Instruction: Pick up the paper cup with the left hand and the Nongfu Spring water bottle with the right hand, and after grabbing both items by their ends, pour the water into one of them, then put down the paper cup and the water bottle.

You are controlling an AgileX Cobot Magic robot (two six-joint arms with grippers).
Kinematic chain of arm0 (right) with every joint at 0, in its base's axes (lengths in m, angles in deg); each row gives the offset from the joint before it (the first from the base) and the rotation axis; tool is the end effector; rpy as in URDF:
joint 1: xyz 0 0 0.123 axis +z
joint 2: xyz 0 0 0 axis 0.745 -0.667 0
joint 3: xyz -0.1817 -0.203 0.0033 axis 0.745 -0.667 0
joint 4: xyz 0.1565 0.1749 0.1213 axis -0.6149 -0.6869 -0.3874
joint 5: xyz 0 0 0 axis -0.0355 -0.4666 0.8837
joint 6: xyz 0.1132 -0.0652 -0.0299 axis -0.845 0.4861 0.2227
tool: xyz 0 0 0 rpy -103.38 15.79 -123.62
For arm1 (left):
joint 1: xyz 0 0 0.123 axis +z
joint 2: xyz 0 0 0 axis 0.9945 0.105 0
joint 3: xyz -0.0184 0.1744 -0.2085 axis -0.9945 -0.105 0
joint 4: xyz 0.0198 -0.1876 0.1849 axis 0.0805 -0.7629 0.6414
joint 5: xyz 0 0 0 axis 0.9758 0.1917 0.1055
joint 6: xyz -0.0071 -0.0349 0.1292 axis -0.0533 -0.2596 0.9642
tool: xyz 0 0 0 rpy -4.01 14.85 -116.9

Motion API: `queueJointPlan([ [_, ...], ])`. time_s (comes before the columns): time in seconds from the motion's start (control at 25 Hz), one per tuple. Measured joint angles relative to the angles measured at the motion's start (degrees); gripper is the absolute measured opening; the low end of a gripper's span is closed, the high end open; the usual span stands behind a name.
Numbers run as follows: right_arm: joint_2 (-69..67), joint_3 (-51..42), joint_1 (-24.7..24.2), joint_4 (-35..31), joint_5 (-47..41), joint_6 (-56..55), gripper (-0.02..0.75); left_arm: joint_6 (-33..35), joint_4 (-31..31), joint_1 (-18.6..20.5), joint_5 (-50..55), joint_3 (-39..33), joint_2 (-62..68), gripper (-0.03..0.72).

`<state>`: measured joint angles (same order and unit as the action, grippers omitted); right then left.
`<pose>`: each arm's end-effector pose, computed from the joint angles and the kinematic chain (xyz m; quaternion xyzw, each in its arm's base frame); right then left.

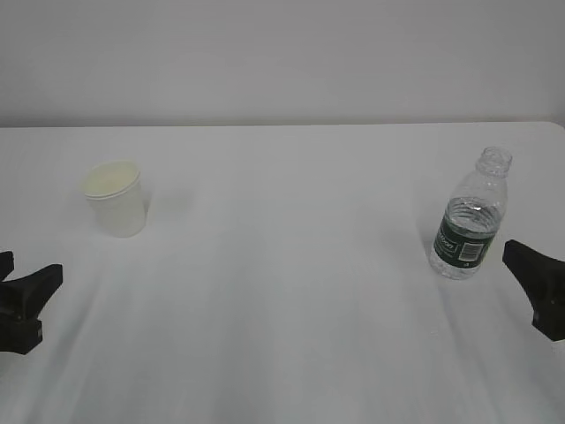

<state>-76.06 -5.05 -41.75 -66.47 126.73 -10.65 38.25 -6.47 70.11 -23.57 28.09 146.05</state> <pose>0.2194 0.0358 0.1380 -0.0920 0.7935 0.0492 0.5995 0.2233 -0.0581 0.0972 0.1096 0.8058 -0.0752 0.5771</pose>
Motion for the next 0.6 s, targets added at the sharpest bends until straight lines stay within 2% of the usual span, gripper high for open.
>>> queueJointPlan([
  [0.36,-3.21,-0.09,0.0,0.87,1.75,-0.14,0.59,0.0,0.93,0.0,-6.02,-0.66,0.56,0.449],
  [0.6,-10.3,-0.09,0.0,5.04,8.8,-0.42,0.59,0.0,0.93,0.0,-5.97,-0.66,0.56,0.449],
])
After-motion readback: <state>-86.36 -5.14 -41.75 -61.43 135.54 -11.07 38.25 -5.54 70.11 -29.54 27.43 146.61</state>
